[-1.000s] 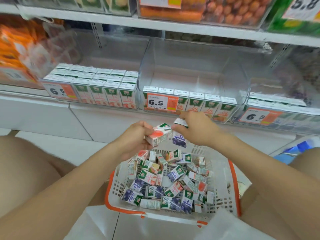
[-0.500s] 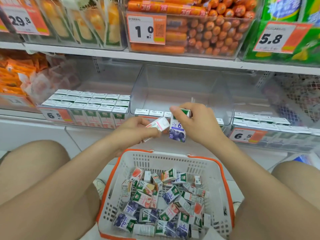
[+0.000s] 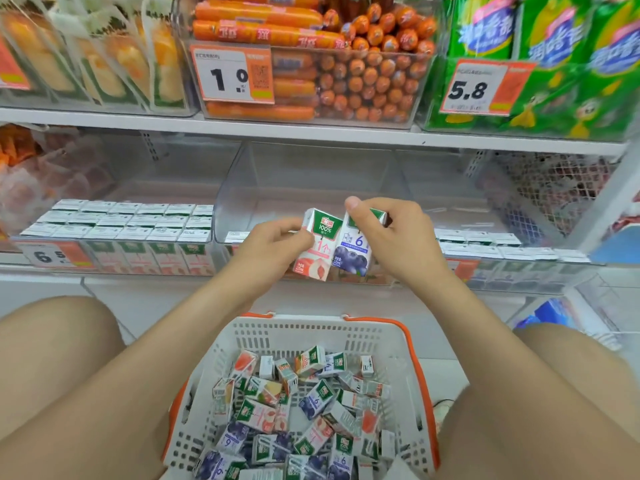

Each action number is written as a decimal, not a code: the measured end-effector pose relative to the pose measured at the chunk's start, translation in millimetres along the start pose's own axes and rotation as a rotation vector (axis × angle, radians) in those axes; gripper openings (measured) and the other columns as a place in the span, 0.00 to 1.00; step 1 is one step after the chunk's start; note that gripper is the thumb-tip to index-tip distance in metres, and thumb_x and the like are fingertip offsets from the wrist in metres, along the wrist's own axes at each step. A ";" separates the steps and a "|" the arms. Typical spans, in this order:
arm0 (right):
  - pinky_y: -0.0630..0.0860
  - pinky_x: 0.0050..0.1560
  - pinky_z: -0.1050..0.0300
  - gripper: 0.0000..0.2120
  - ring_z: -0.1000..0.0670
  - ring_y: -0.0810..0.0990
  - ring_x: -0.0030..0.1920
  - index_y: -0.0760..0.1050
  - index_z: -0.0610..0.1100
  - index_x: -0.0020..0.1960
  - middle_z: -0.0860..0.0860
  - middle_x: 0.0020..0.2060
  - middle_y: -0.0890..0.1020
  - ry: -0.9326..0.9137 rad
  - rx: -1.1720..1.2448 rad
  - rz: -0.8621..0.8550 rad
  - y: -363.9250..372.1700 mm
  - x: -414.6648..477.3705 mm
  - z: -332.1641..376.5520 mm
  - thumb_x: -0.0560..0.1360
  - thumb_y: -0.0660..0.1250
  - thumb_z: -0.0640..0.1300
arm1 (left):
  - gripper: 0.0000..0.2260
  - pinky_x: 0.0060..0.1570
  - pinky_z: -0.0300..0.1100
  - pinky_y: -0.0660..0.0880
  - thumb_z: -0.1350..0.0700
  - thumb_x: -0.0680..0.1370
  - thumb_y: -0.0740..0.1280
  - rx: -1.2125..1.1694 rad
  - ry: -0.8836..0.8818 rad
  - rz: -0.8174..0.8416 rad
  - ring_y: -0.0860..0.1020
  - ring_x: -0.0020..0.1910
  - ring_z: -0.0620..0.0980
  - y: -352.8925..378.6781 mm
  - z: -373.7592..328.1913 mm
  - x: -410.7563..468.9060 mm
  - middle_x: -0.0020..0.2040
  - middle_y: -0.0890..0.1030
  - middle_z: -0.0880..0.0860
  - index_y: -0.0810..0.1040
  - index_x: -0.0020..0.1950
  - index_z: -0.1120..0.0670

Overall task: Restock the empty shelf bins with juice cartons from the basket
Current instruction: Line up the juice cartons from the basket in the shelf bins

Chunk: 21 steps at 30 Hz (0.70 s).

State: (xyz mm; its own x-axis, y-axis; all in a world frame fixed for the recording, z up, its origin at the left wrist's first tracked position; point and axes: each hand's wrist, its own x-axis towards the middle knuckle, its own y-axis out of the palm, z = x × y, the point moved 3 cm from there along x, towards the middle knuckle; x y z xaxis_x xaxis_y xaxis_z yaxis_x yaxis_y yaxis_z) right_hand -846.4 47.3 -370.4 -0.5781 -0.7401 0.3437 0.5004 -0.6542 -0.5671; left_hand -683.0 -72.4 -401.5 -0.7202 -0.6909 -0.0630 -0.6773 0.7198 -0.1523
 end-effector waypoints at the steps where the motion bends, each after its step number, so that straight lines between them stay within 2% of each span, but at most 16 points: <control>1: 0.63 0.28 0.63 0.20 0.55 0.68 0.25 0.83 0.52 0.42 0.52 0.26 0.79 -0.003 -0.002 -0.011 -8.8 -0.5 -1.8 0.82 0.64 0.63 | 0.08 0.48 0.47 0.79 0.61 0.82 0.65 0.016 0.019 0.006 0.85 0.42 0.52 7.8 -6.4 1.8 0.47 0.89 0.54 0.84 0.55 0.54; 4: 0.64 0.30 0.64 0.20 0.57 0.73 0.25 0.84 0.50 0.44 0.57 0.26 0.80 0.001 -0.081 -0.083 -39.5 -1.7 -10.1 0.83 0.63 0.61 | 0.09 0.43 0.48 0.83 0.62 0.81 0.69 0.069 0.103 0.016 0.87 0.45 0.51 36.3 -28.0 9.4 0.49 0.89 0.51 0.83 0.59 0.52; 7: 0.66 0.39 0.56 0.20 0.57 0.76 0.33 0.84 0.49 0.47 0.57 0.33 0.81 0.031 -0.190 -0.194 -77.3 -1.8 -25.1 0.84 0.61 0.61 | 0.10 0.51 0.49 0.84 0.59 0.78 0.74 0.148 0.227 -0.005 0.87 0.49 0.48 69.5 -48.6 19.9 0.50 0.88 0.47 0.82 0.58 0.50; 9: 0.65 0.43 0.55 0.20 0.53 0.78 0.40 0.83 0.47 0.48 0.55 0.42 0.83 0.049 -0.238 -0.255 -105.7 0.3 -38.0 0.84 0.61 0.60 | 0.10 0.50 0.43 0.82 0.55 0.76 0.76 0.236 0.319 -0.040 0.85 0.47 0.44 93.3 -59.9 25.6 0.47 0.87 0.44 0.82 0.56 0.48; 12: 0.71 0.48 0.51 0.18 0.46 0.80 0.47 0.82 0.45 0.51 0.50 0.45 0.85 0.091 -0.308 -0.316 -147.7 8.1 -66.5 0.81 0.67 0.60 | 0.10 0.44 0.35 0.77 0.52 0.75 0.77 0.303 0.413 -0.025 0.81 0.44 0.41 129.3 -71.7 31.3 0.46 0.85 0.42 0.81 0.54 0.47; 15: 0.76 0.51 0.45 0.17 0.41 0.80 0.52 0.80 0.43 0.55 0.46 0.47 0.84 0.094 -0.403 -0.310 -183.5 20.8 -102.6 0.78 0.72 0.57 | 0.11 0.46 0.37 0.76 0.51 0.76 0.76 0.367 0.472 -0.014 0.80 0.46 0.43 159.1 -77.3 40.4 0.48 0.84 0.43 0.80 0.57 0.46; 19: 0.73 0.47 0.45 0.17 0.35 0.76 0.54 0.74 0.40 0.65 0.37 0.55 0.79 0.118 -0.675 -0.219 -213.0 38.5 -152.1 0.80 0.72 0.45 | 0.11 0.42 0.30 0.75 0.54 0.78 0.75 0.398 0.486 -0.003 0.81 0.48 0.39 189.5 -73.9 54.6 0.50 0.83 0.41 0.78 0.59 0.47; 21: 0.74 0.49 0.43 0.19 0.34 0.75 0.54 0.73 0.41 0.68 0.37 0.57 0.75 0.125 -0.797 -0.133 -218.7 42.6 -173.7 0.80 0.72 0.39 | 0.11 0.45 0.31 0.76 0.54 0.79 0.74 0.410 0.488 0.014 0.81 0.48 0.38 202.4 -67.8 60.9 0.51 0.84 0.41 0.78 0.59 0.47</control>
State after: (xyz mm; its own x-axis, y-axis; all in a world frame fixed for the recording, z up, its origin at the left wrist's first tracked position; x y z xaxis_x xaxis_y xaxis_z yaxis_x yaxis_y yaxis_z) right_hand -1092.5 185.9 -361.7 -0.6915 -0.6103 0.3866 -0.1590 -0.3934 -0.9055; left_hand -874.2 35.8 -369.3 -0.7794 -0.5020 0.3748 -0.6247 0.5775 -0.5256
